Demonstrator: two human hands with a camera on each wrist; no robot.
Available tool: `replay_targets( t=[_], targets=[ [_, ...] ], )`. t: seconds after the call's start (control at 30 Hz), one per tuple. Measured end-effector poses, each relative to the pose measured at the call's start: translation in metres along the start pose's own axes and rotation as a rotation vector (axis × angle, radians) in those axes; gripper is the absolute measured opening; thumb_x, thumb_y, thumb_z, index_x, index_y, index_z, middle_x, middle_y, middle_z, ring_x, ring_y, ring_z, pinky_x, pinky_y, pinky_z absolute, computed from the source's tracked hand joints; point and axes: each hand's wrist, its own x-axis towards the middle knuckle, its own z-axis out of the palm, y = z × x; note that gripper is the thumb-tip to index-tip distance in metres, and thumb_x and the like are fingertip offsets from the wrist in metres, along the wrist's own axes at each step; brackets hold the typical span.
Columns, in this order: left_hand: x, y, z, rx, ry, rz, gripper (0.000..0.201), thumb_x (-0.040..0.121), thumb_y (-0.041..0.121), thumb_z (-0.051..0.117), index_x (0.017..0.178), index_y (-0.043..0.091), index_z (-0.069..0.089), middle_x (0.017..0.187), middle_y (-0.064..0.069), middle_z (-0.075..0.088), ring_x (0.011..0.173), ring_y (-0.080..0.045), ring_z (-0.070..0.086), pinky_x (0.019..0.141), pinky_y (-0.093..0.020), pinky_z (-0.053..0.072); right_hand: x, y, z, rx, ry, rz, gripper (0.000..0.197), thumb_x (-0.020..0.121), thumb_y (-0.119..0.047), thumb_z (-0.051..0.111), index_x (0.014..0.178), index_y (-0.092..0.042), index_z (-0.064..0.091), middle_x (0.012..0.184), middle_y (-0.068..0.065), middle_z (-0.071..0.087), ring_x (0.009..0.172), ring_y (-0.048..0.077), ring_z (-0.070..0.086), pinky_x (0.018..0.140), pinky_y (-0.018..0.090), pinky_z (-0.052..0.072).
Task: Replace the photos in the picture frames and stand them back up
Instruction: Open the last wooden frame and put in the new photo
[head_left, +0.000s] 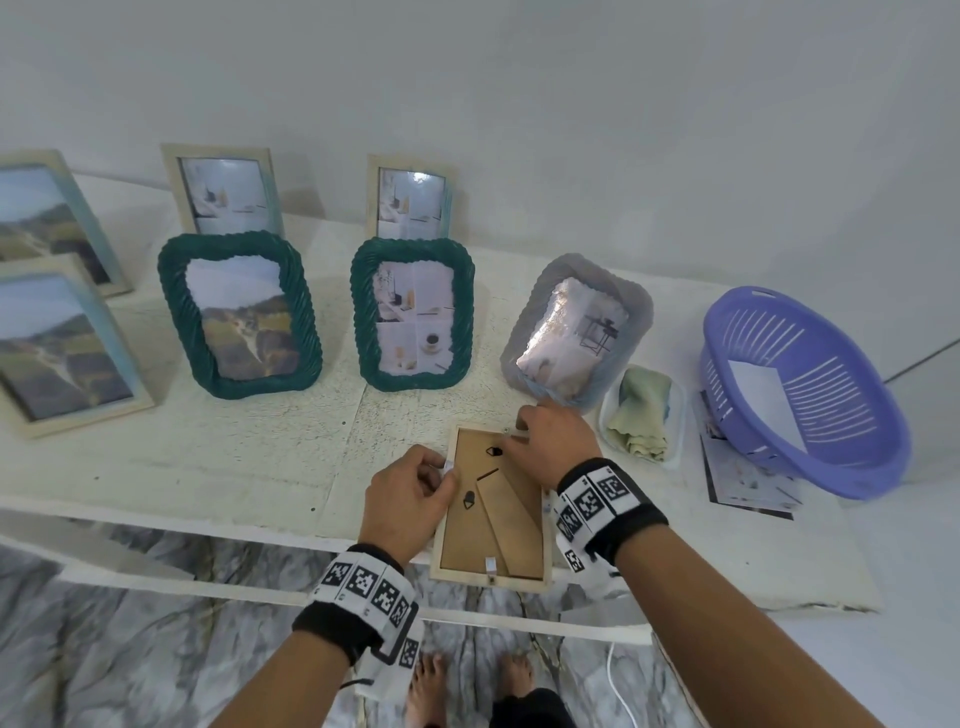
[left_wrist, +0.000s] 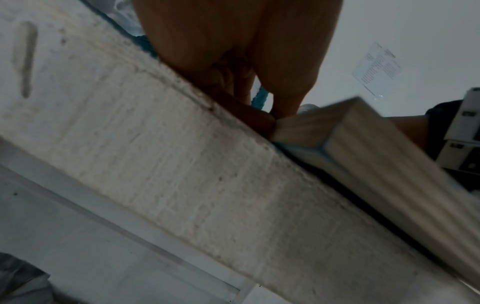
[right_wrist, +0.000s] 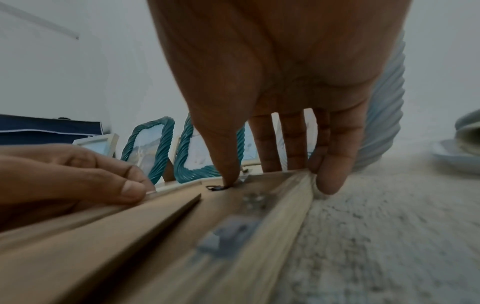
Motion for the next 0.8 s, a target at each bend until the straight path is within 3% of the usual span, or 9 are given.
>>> replay_targets(
  t=[0.17,0.43,0.6,0.7,0.8],
  targets=[
    [0.001,0.0,0.0,0.007,-0.002,0.009,0.012,0.085,0.03,0.071,0.089,0.022,0.063,0.068,0.011,0.062,0.065,-0.001,0.057,0.069,-0.026,0.049,0.004,0.002,-0.005,-0.071,0.013,-0.085,0.032,0.092,-0.038,0.051,0.096,-0.01,0.066,0.097,0.006,0.06,0.09,0.023,0.059,0.07,0.03,0.044],
    [0.002,-0.003,0.0,-0.025,-0.019,0.016,0.012,0.084,0.03,0.072,0.088,0.024,0.063,0.067,0.01,0.063,0.062,-0.001,0.057,0.066,-0.023,0.049,0.007,0.017,-0.012,0.004,-0.022,-0.107,0.031,0.095,-0.036,0.054,0.096,-0.01,0.07,0.098,0.007,0.069,0.09,0.023,0.063,0.079,0.035,0.051],
    [0.003,-0.004,0.0,-0.026,-0.028,0.007,0.012,0.084,0.031,0.072,0.087,0.025,0.062,0.067,0.01,0.063,0.061,0.0,0.057,0.063,-0.016,0.045,0.003,0.018,-0.009,0.072,0.006,-0.079,0.037,0.094,-0.035,0.056,0.124,-0.014,0.06,0.112,0.009,0.068,0.104,0.025,0.062,0.089,0.035,0.049],
    [0.004,-0.005,-0.001,-0.05,-0.025,-0.008,0.013,0.084,0.03,0.073,0.086,0.024,0.062,0.066,0.01,0.063,0.061,0.003,0.056,0.059,-0.008,0.041,-0.009,0.018,-0.003,0.133,0.03,-0.105,0.042,0.094,-0.032,0.054,0.132,-0.014,0.053,0.119,0.011,0.064,0.107,0.026,0.06,0.088,0.033,0.047],
    [0.003,-0.005,-0.001,-0.063,-0.021,-0.012,0.013,0.083,0.03,0.074,0.086,0.024,0.063,0.067,0.01,0.062,0.062,0.004,0.056,0.06,-0.009,0.041,-0.035,0.016,0.003,0.196,0.13,-0.12,0.045,0.092,-0.029,0.058,0.134,-0.015,0.052,0.122,0.012,0.055,0.111,0.029,0.051,0.092,0.038,0.045]
  ],
)
